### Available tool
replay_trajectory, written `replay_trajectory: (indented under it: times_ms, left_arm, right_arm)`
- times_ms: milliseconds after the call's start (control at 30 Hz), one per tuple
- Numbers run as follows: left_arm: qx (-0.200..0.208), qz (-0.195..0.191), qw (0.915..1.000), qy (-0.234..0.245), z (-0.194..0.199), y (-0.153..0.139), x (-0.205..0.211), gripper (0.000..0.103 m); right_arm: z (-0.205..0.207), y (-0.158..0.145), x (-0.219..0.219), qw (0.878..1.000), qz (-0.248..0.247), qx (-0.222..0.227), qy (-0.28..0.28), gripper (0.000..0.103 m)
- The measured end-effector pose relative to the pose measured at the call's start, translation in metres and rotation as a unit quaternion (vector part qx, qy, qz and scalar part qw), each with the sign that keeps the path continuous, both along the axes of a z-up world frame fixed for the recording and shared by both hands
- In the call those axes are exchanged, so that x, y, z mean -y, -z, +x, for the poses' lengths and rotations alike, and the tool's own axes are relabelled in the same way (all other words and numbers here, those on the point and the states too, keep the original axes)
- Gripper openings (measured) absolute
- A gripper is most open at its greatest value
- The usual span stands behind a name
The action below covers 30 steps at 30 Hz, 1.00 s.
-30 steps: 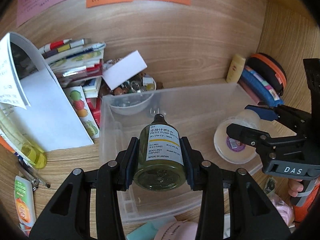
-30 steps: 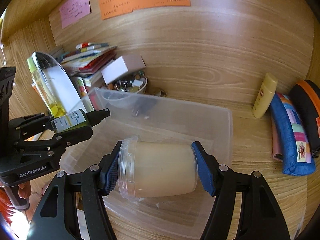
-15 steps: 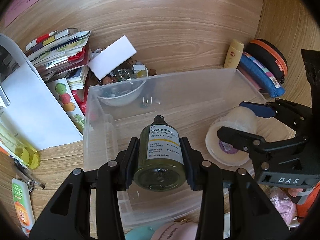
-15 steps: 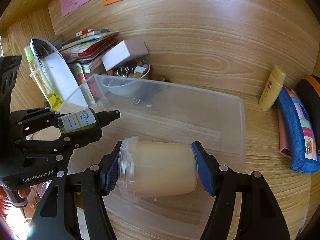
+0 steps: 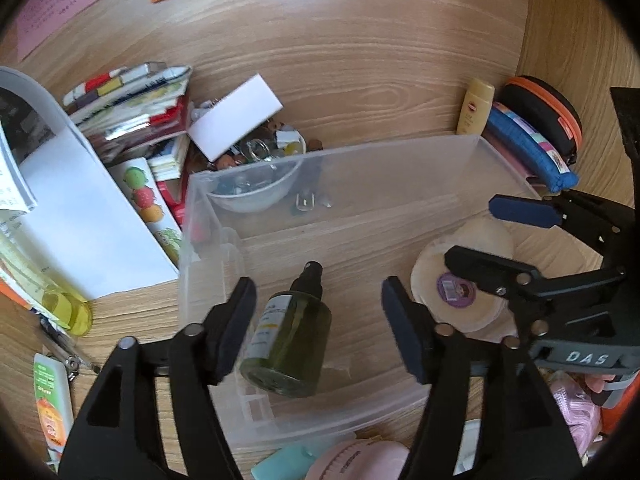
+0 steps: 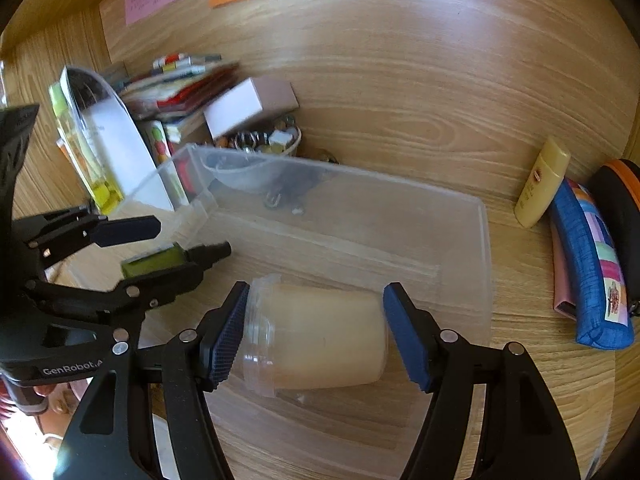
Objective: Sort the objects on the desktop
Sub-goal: 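Open both tools to drop the bottle and jar into the clear box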
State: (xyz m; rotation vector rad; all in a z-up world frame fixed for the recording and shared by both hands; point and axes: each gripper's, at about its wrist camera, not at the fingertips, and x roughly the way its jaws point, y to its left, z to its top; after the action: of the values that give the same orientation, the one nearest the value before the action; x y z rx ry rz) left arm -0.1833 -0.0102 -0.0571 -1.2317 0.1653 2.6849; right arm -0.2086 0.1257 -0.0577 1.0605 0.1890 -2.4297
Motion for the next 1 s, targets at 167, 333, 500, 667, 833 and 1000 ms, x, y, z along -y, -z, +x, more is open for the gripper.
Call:
replay_trajectory:
  times_ms: [167,333,500,667,833,1000]
  left_arm:
    - [-0.013,-0.002,0.9999,-0.011,0.006,-0.010,0.003,0.074]
    - [-0.031,-0.003,0.9991,-0.028,0.016,-0.020,0.010,0.082]
    - [-0.055,0.006,0.9972,-0.051,0.032,-0.037,0.021,0.086]
    - [-0.094,0.005,0.9935,-0.064,0.057,-0.056,0.030,0.095]
    - [-0.128,-0.001,0.9891,-0.072,0.080,-0.071,0.037,0.100]
    - [-0.160,0.010,0.9843,-0.074,0.107,-0.082,0.047,0.101]
  right_arm:
    - [0.007,-0.010,-0.003,1.000,-0.005,-0.028,0.011,0.077]
    - [0.009,-0.019,-0.010,0.999,-0.027,-0.038,0.015,0.083]
    - [0.010,-0.026,-0.013,0.998,-0.039,-0.046,0.021,0.084]
    - [0.024,-0.042,-0.013,0.996,-0.040,-0.076,0.019,0.084]
    - [0.052,-0.065,-0.015,0.993,-0.045,-0.109,0.000,0.087]
    - [0.085,-0.075,-0.019,0.988,-0.037,-0.152,0.002,0.088]
